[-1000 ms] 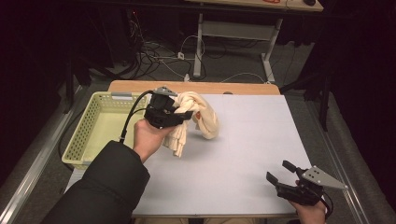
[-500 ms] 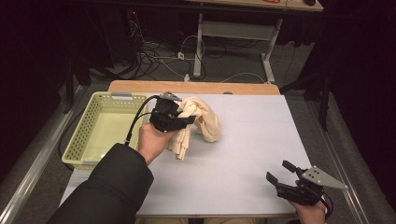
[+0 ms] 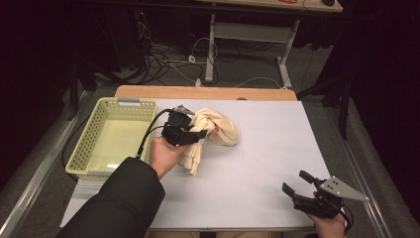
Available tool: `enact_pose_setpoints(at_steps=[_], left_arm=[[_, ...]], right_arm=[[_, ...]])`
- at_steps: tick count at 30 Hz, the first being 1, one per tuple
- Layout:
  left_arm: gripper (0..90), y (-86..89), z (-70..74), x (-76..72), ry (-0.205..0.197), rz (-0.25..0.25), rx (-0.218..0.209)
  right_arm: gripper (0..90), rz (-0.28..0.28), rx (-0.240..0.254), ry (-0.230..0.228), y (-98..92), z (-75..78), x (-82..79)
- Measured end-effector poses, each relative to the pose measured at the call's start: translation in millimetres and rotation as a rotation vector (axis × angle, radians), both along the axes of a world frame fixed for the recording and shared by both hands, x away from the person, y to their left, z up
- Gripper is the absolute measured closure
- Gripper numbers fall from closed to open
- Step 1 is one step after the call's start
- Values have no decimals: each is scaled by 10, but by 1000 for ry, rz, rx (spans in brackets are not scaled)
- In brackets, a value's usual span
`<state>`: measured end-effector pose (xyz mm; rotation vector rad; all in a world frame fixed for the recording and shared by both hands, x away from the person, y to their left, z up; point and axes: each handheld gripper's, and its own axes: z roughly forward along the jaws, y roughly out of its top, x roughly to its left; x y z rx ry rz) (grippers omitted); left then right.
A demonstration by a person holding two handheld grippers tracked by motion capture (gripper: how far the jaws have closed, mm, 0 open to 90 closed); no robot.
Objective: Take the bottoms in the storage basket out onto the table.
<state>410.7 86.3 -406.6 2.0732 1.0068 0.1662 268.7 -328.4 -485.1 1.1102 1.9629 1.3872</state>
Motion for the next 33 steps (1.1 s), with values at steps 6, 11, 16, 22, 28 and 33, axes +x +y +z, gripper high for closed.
enact_pose_setpoints(at_steps=[6,11,16,22,28,33], left_arm=[[646,-10,-129,6,27,4,15],[639,-12,-198,27,40,13,13],[638,-28,-243,32,39,17,33],[633,-73,-321,42,48,10,54],[623,-68,-409,67,65,19,54],[614,-77,-456,84,67,26,67]], right_arm=[[201,1,-1,-1,0,0,-1],[201,1,-2,0,2,-1,0],[201,2,-1,-1,2,-1,0],[201,2,-1,1,3,-1,-1],[202,3,-4,2,8,-3,0],[201,3,-4,2,9,-3,0]])
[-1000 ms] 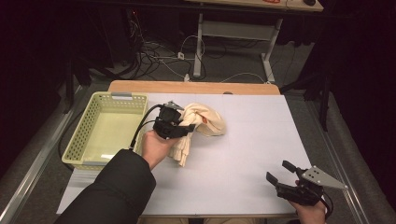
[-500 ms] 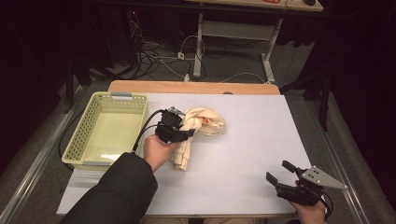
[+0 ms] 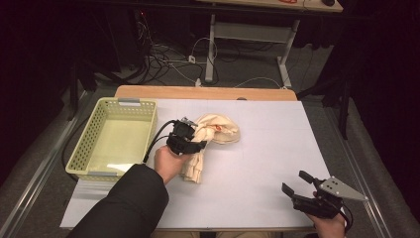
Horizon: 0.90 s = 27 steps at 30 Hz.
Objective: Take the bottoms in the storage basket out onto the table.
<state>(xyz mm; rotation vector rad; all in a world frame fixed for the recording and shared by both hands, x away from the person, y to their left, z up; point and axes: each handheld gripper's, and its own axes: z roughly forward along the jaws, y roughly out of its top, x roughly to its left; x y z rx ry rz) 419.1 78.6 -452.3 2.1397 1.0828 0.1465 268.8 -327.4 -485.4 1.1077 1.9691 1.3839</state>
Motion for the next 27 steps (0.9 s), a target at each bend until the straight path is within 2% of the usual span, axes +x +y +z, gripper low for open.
enact_pose_setpoints(at_steps=[12,27], left_arm=[[518,-101,-147,33,-9,-7,67],[377,-197,-336,119,53,-7,109]], right_arm=[[201,2,2,0,-2,0,-1],[202,3,5,-1,-9,1,0]])
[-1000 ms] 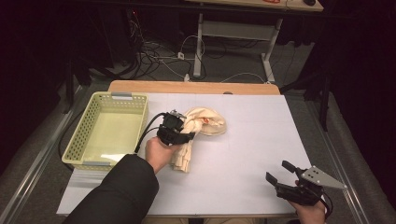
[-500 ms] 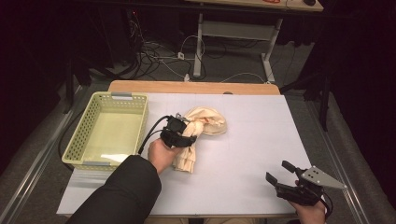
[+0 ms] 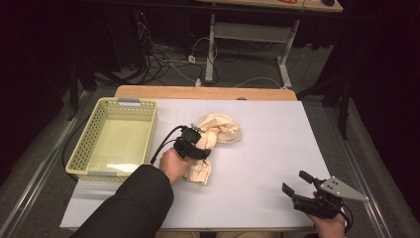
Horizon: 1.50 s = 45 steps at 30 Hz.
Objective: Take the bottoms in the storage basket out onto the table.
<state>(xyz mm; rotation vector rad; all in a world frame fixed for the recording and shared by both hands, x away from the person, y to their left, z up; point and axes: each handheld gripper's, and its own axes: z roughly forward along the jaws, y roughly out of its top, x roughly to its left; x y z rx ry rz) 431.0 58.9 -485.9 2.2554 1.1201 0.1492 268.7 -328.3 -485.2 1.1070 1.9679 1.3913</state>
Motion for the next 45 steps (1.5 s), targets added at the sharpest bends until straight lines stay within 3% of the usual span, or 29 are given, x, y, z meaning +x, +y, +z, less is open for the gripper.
enact_pose_setpoints(at_steps=[45], left_arm=[[332,259,366,-130,-68,21,-66]], right_arm=[[203,7,-7,-1,9,1,-2]])
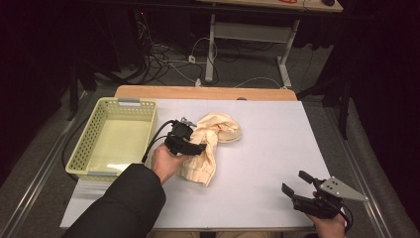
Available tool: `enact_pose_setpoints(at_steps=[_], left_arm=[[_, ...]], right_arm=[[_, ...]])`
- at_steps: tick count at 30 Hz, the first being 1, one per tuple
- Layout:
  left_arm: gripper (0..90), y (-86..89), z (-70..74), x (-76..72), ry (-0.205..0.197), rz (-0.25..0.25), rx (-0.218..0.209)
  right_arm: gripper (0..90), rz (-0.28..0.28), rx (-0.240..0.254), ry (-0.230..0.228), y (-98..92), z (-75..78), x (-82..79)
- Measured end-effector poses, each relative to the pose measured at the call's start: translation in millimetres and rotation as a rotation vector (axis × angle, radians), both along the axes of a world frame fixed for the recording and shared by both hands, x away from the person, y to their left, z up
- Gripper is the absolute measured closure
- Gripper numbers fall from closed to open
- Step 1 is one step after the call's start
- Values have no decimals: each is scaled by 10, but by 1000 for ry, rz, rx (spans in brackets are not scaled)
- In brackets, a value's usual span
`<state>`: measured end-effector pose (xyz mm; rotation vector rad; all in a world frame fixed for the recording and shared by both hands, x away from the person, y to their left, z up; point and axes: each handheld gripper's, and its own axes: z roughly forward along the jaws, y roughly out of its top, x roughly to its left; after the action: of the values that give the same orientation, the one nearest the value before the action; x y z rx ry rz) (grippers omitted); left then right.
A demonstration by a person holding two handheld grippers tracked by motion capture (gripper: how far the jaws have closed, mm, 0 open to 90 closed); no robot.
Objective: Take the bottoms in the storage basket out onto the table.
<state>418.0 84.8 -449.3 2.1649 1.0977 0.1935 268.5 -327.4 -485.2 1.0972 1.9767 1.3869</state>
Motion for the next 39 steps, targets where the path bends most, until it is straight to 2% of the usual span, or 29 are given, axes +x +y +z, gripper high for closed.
enact_pose_setpoints(at_steps=[13,20,23,26,39], left_arm=[[332,118,128,-56,-34,7,-36],[333,182,178,-83,-49,10,-30],[333,205,201,-104,-59,10,-27],[333,228,225,-129,-69,9,-30],[333,325,324,-214,-111,13,-44]], right_arm=[[204,-2,2,6,-1,-4,6],[207,-4,6,14,-6,-5,9],[209,-3,9,2,-2,1,-2],[209,-2,10,16,-6,-5,10],[209,-4,11,10,-4,-4,5]])
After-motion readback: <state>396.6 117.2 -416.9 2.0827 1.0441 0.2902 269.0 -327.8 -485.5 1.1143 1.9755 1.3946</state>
